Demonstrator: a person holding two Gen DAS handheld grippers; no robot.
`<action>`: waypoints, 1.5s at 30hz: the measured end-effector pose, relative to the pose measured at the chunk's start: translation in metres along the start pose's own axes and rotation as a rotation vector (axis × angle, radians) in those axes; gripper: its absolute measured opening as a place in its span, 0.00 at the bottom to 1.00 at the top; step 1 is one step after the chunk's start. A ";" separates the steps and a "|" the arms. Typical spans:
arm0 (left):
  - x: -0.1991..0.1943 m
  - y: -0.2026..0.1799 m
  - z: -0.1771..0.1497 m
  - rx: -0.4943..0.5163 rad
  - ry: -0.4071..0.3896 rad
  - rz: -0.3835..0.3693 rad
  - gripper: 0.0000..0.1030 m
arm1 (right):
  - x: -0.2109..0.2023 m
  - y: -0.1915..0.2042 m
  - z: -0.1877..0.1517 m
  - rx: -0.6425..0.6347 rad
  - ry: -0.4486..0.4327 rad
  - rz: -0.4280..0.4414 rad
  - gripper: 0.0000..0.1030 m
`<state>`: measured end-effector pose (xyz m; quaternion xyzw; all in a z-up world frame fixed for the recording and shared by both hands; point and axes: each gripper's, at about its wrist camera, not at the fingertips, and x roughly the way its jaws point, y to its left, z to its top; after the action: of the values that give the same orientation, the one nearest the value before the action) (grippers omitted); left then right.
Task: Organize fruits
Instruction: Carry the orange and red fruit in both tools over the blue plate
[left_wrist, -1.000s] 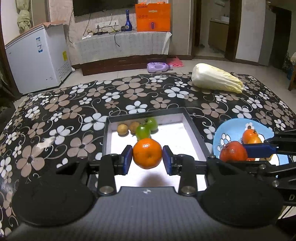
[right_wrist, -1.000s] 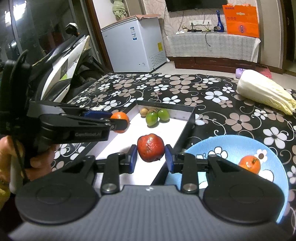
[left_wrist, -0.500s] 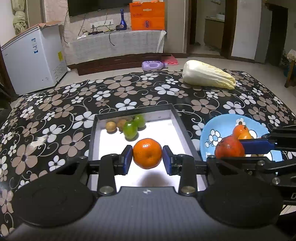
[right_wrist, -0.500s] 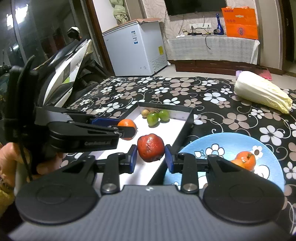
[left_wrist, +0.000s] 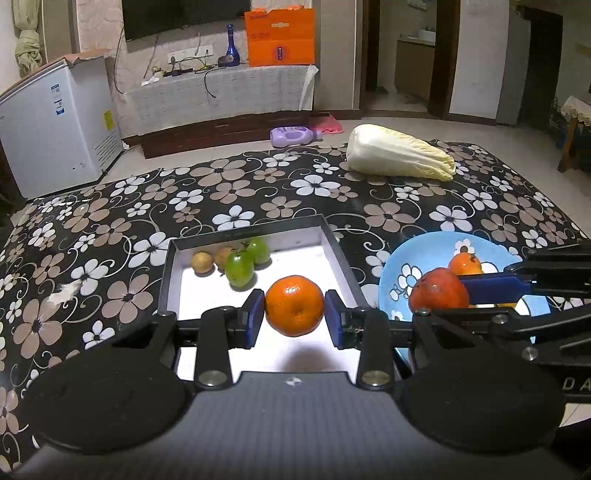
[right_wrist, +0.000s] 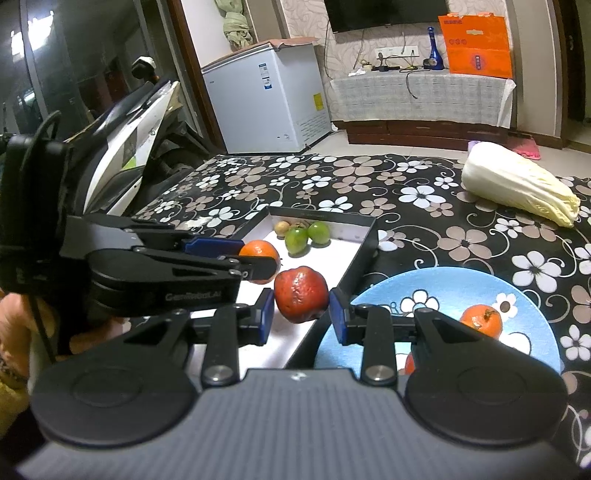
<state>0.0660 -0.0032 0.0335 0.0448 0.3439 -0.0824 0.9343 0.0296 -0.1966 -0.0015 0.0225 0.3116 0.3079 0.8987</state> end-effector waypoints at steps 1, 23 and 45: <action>0.000 0.000 0.000 0.001 -0.001 -0.002 0.40 | -0.001 -0.001 0.000 0.003 -0.001 -0.002 0.35; 0.005 -0.033 0.006 0.047 -0.018 -0.067 0.40 | -0.020 -0.032 -0.004 0.053 -0.021 -0.072 0.35; 0.019 -0.065 0.006 0.091 0.000 -0.138 0.40 | -0.055 -0.084 -0.016 0.152 -0.064 -0.217 0.35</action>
<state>0.0719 -0.0707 0.0233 0.0635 0.3418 -0.1621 0.9235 0.0314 -0.2980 -0.0036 0.0668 0.3056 0.1837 0.9319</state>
